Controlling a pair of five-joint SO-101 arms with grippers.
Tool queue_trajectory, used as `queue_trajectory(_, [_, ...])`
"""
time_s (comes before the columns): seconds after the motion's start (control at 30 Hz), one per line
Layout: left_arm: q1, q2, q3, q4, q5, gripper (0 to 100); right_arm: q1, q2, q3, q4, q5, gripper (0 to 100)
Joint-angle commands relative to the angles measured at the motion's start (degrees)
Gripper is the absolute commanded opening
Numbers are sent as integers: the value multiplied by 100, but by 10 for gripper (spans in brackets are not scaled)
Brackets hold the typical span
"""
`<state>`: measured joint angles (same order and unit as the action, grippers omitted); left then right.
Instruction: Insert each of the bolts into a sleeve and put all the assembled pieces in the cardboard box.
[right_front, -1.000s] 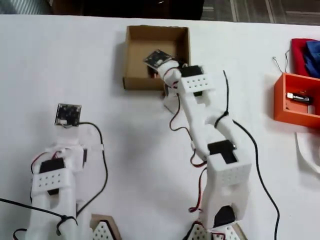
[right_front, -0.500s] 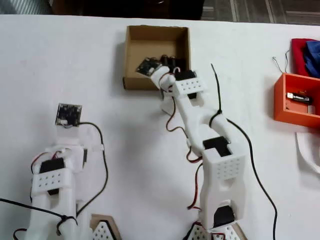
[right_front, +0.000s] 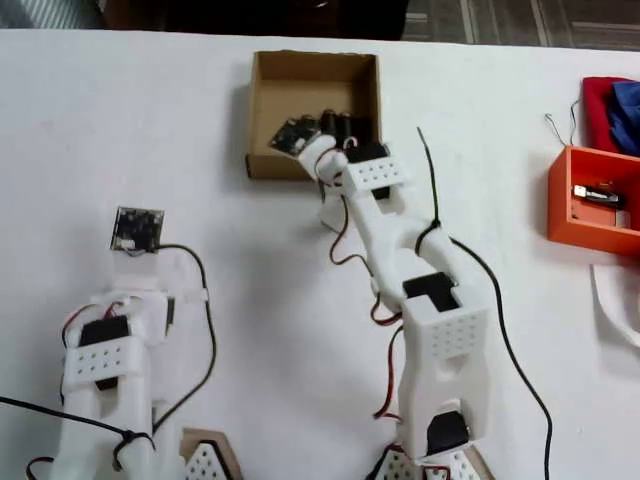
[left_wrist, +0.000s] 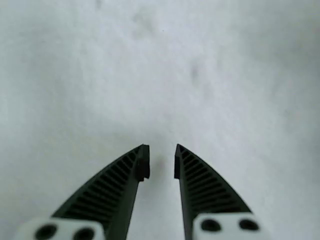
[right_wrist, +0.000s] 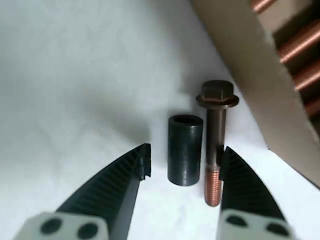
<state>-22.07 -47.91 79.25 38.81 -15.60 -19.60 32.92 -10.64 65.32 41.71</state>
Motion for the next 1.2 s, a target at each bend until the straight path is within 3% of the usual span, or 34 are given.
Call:
queue_trajectory(0.0, [-35, -44, -13, -70, -18, 112, -110, 101, -62, 31, 44, 211])
queue_trajectory(0.13, [-35, -44, -13, -70, -18, 112, -75, 259, -62, 13, 44, 197])
queue_trajectory(0.43, [-35, -44, -13, -70, -18, 112, -66, 224, -70, 13, 0, 16])
queue_trajectory(0.77, [-35, -44, -13, -70, -18, 112, -119, -514, -62, 479, 0, 37])
queue_trajectory(1.0, [-35, -44, -13, -70, -18, 112, -75, -602, -35, 567, 0, 199])
queue_trajectory(1.17, [-35, -44, -13, -70, -18, 112, -127, -602, -26, 637, 0, 170])
